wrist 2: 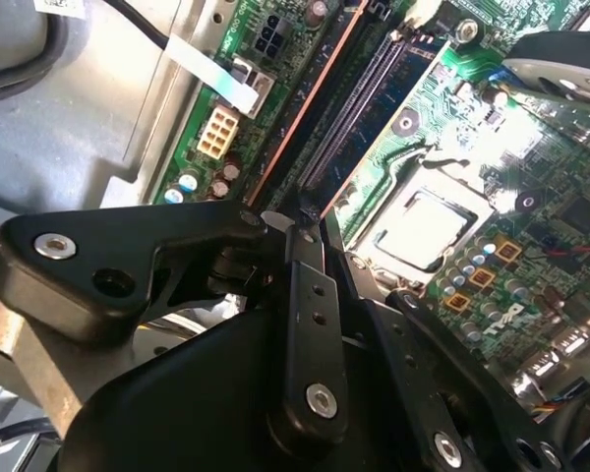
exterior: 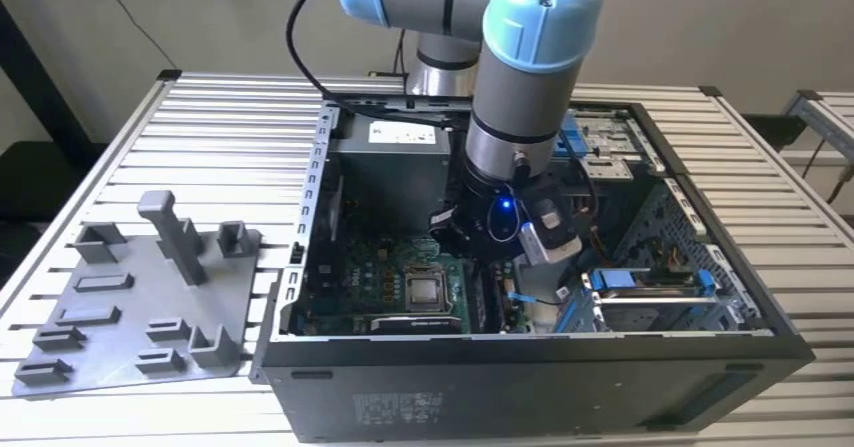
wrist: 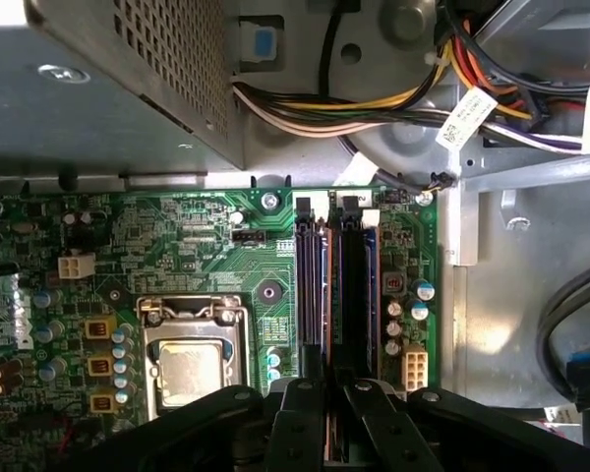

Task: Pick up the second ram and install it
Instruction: 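Insert the second ram into the second slot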

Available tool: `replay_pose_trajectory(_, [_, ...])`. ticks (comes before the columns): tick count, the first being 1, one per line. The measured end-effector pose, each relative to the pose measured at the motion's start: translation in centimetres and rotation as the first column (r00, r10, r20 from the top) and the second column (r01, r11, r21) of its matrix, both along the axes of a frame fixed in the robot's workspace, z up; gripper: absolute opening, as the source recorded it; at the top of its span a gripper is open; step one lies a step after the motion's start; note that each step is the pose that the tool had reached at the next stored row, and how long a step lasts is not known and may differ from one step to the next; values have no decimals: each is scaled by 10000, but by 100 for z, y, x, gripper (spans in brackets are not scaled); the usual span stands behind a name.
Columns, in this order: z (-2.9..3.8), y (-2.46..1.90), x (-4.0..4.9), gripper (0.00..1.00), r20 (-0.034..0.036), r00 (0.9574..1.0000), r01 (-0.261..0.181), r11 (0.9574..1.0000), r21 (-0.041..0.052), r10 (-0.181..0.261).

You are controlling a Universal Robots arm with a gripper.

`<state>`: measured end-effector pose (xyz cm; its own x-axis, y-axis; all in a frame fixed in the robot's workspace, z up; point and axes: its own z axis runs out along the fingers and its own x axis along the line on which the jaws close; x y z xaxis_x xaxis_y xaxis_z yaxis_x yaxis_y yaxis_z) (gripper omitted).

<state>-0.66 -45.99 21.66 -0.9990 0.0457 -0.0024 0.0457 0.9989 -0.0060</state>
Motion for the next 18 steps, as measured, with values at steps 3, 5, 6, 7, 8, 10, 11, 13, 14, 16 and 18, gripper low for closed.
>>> replay_pose_trajectory(3, [-1,0,0,14,0,10000,-16,10000,-1,16])
replay_pose_trajectory(5, [-3,0,0,14,-1,10000,-34,10000,-3,34])
replay_pose_trajectory(6, [-4,0,0,14,0,10000,-40,10000,-3,40])
replay_pose_trajectory(7, [-4,0,0,14,0,10000,-42,10000,-2,42])
replay_pose_trajectory(8, [-5,0,0,14,0,10000,-42,10000,-1,42])
replay_pose_trajectory(10, [-6,0,0,14,0,10000,-43,10000,-1,43])
replay_pose_trajectory(11, [-6,0,0,14,0,10000,-42,10000,-1,42])
replay_pose_trajectory(13, [-8,0,0,14,1,10000,-42,10000,4,42])
replay_pose_trajectory(14, [-8,0,0,14,0,10000,-45,10000,4,45])
replay_pose_trajectory(16, [-8,0,0,14,4,10000,-76,10000,4,76])
replay_pose_trajectory(18, [-8,0,0,14,15,9999,-101,9999,3,101])
